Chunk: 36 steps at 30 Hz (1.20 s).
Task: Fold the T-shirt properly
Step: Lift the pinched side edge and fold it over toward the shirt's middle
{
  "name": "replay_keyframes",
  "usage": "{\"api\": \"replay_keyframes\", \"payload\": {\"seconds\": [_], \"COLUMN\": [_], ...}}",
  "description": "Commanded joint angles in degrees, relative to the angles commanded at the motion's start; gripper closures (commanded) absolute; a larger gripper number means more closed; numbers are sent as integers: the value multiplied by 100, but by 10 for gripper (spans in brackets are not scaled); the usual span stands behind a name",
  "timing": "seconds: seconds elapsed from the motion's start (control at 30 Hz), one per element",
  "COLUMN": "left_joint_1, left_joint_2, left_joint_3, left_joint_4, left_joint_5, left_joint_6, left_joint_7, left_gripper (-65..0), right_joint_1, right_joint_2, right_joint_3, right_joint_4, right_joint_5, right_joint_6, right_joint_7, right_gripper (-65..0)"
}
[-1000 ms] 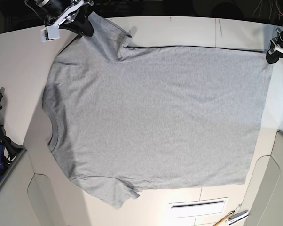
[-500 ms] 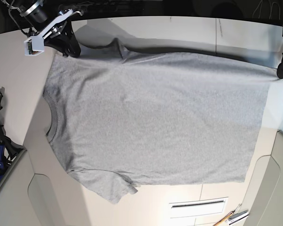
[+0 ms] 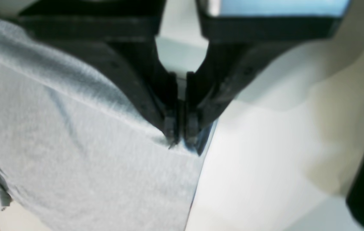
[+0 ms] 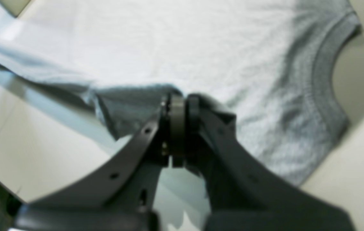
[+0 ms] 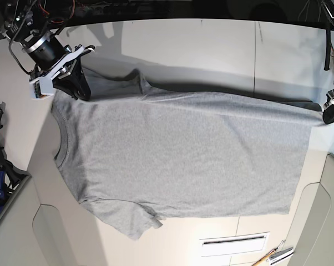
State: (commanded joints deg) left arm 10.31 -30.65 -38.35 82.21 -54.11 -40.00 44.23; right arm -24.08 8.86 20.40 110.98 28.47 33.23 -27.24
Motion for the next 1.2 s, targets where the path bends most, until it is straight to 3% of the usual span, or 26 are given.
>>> {"api": "replay_keyframes", "payload": {"seconds": [0.07,0.37,0.43,0.7,0.83,0.9,0.97,1.0,1.1,1.2], "left_joint_1": [2,-35,-142,-970,-1145,-1137,-1141,-1141,-1143,-1134], "left_joint_2": [4,39,61,66,66,70,81,79,44,33], "left_joint_3": [9,824,957,1064,1064,1064,1064,1064,1051,778], "left_joint_4": [-11,-24,-79,-1349,-1908,-1971,-1969,-1969,-1950,-1788], "left_joint_5": [44,1392,1596,1622,1543,1414,1399,1355,1014,656], "left_joint_6": [0,0,124,84,0,0,0,0,0,0], "left_joint_7": [-153,-1622,-1700,-1703,-1705,-1729,-1729,-1727,-1325,-616], "left_gripper": [0,0,-53,-78,-262,-314,-318,-318,-319,-319], "right_joint_1": [304,1698,1884,2378,2428,2435,2435,2435,2430,2420], "right_joint_2": [50,79,76,79,61,42,13,13,13,13], "right_joint_3": [-4,-85,-103,-103,-103,-105,-103,-103,-66,162], "right_joint_4": [-323,-1888,-2063,-2811,-3038,-3071,-3069,-3069,-2981,-2634], "right_joint_5": [0,2,-2,-146,-98,-105,-101,-94,168,352], "right_joint_6": [4,7,4,2,0,0,-2,-2,0,0], "right_joint_7": [0,-2,0,4,46,15,0,0,-31,-533], "right_gripper": [0,0,0,0,0,-102,-219,-247,-249,-249]}}
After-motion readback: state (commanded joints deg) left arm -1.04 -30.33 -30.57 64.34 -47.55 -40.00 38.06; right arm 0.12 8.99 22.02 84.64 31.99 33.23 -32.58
